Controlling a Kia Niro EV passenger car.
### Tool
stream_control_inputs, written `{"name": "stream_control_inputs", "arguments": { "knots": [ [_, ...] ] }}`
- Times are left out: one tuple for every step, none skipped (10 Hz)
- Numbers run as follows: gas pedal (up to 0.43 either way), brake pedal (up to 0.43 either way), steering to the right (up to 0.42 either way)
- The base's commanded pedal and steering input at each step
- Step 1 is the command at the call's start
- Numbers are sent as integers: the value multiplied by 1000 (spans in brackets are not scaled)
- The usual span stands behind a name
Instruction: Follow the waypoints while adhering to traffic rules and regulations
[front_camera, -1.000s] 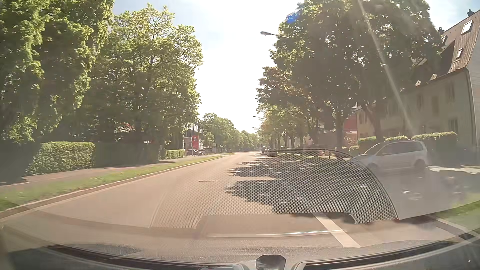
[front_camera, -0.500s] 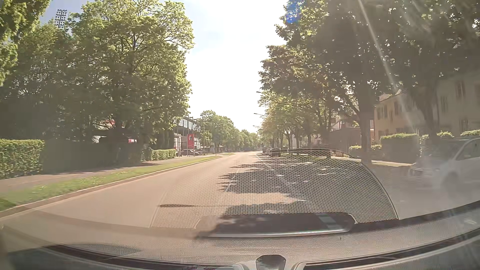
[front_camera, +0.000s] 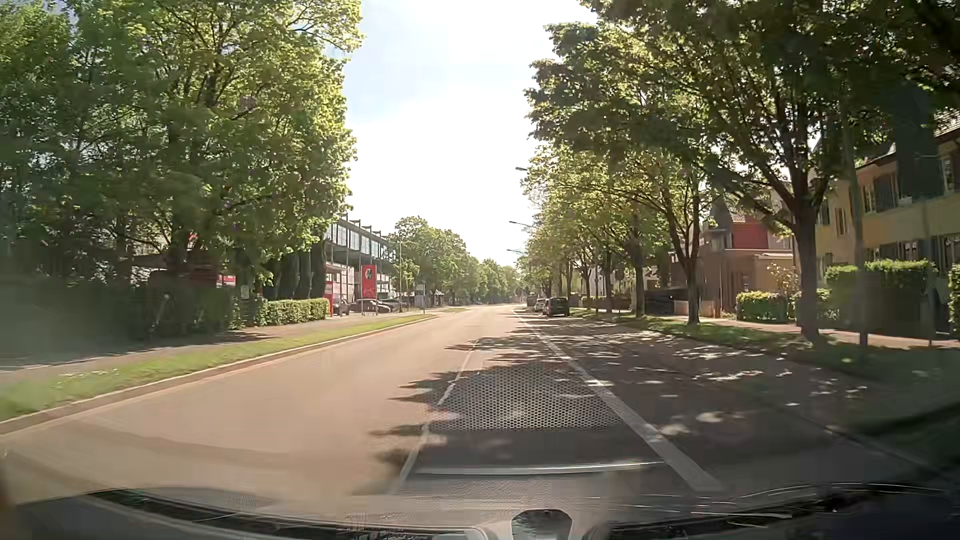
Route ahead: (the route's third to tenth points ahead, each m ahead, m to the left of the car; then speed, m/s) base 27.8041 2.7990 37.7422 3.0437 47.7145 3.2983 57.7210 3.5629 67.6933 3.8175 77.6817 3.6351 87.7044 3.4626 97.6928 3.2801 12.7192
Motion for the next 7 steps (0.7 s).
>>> {"name": "stream_control_inputs", "arguments": {
  "knots": [
    [110,0,0],
    [110,0,0],
    [110,0,0],
    [110,0,0],
    [110,0,0],
    [110,0,0],
    [110,0,0]
  ]
}}
